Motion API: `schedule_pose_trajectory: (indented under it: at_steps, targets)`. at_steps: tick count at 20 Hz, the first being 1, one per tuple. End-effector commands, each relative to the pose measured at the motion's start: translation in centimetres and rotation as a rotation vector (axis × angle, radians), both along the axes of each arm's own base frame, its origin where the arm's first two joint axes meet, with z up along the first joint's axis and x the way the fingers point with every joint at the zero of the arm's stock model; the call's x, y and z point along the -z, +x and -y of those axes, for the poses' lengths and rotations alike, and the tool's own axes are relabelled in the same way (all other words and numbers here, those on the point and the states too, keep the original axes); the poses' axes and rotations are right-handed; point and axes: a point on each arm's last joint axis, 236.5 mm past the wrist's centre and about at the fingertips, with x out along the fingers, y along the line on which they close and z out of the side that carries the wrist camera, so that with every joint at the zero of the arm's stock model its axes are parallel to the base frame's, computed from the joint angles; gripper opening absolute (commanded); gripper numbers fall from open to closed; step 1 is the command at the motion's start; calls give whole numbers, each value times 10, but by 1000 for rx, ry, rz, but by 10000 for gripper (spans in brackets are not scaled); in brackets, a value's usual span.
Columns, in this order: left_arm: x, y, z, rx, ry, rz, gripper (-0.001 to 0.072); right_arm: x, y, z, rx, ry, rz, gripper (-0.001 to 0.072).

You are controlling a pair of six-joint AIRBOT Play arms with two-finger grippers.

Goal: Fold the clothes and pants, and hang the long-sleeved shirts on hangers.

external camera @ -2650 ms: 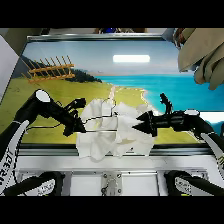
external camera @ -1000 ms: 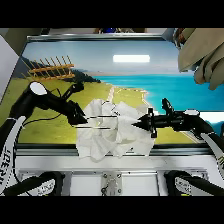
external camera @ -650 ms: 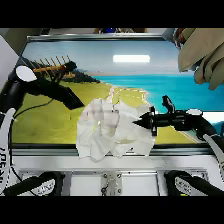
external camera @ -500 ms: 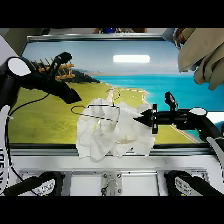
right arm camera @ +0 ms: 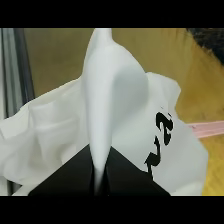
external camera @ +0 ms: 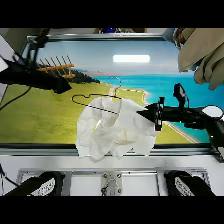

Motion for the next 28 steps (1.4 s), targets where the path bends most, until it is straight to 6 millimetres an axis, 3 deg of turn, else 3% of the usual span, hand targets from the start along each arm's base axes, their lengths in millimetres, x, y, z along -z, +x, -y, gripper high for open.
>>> schedule_pose_trajectory:
  at_steps: [1, 4, 8, 11, 15, 21, 23, 24, 26, 28]
  targets:
    - [-17, -19, -16, -219, -95, -47, 513, -37, 4, 3, 50, 7, 34, 16]
    - [19, -42, 9, -231, -134, -93, 514, -47, 2, 2, 59, 24, 15, 16]
    - [75, -59, 69, -262, -231, -117, 514, -45, -2, 2, 57, 14, -7, 17]
    - [94, -73, 130, -182, -313, -156, 513, -29, -6, 6, 54, -45, -48, 16]
    - [117, -82, 168, -131, -327, -212, 513, -24, -10, 7, 42, -68, -63, 17]
    - [139, -100, 181, -81, -276, -284, 501, -24, -10, 7, 44, -66, -66, 17]
    - [145, -101, 174, -75, -238, -286, 157, -26, -10, 7, 53, -59, -83, 17]
    - [146, -100, 169, -80, -228, -289, 21, -28, -10, 7, 61, -55, -87, 17]
    - [143, -93, 145, -118, -206, -283, 18, -35, -11, 8, 68, -55, -67, 16]
    - [140, -83, 107, -173, -151, -259, 18, -46, -12, 8, 77, -50, -56, 16]
